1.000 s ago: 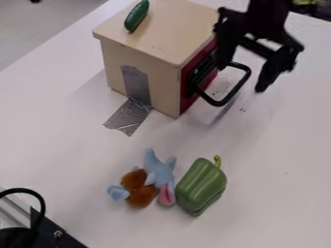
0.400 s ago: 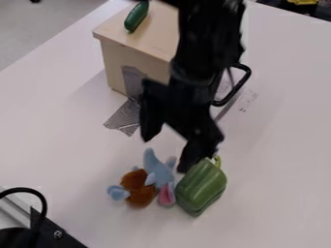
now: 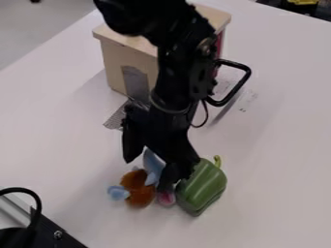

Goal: Picked the brown thing from the table and placed it on the fixed drawer

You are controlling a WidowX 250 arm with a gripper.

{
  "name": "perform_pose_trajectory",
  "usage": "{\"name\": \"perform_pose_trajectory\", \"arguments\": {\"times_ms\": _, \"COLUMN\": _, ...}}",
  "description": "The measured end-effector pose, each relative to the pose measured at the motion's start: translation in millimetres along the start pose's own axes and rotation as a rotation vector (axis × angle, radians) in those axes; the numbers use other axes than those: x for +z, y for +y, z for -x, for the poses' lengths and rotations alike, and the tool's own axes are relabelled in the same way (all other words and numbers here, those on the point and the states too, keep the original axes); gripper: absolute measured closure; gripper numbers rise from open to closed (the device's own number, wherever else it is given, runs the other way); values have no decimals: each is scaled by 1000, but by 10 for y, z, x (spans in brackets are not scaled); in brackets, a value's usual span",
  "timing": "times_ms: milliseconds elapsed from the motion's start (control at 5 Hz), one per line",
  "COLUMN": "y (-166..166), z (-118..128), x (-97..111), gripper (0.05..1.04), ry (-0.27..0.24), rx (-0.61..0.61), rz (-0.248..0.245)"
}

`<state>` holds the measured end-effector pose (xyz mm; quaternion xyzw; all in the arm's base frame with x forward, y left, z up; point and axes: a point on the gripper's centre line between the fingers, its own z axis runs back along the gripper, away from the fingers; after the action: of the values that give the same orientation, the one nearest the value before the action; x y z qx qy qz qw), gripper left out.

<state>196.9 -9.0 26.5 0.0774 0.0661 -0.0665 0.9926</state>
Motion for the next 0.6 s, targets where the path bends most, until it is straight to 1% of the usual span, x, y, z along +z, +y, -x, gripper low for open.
{"name": "perform_pose_trajectory", "arguments": {"times_ms": 200, "y": -34, "z": -6, "x": -197, "gripper": 117, "ry": 51, "rx": -14, "rz": 6}}
{"name": "perform_pose_trajectory", "arguments": {"times_ms": 400, "y": -78, "z": -44, "x": -248, "gripper": 305, "ry": 64, "rx": -26, "rz": 28}}
{"name": "perform_pose_trajectory", "arguments": {"times_ms": 600, "y": -59, "z": -32, "x": -200, "gripper": 525, "ry": 76, "rx": -26, "rz": 18}}
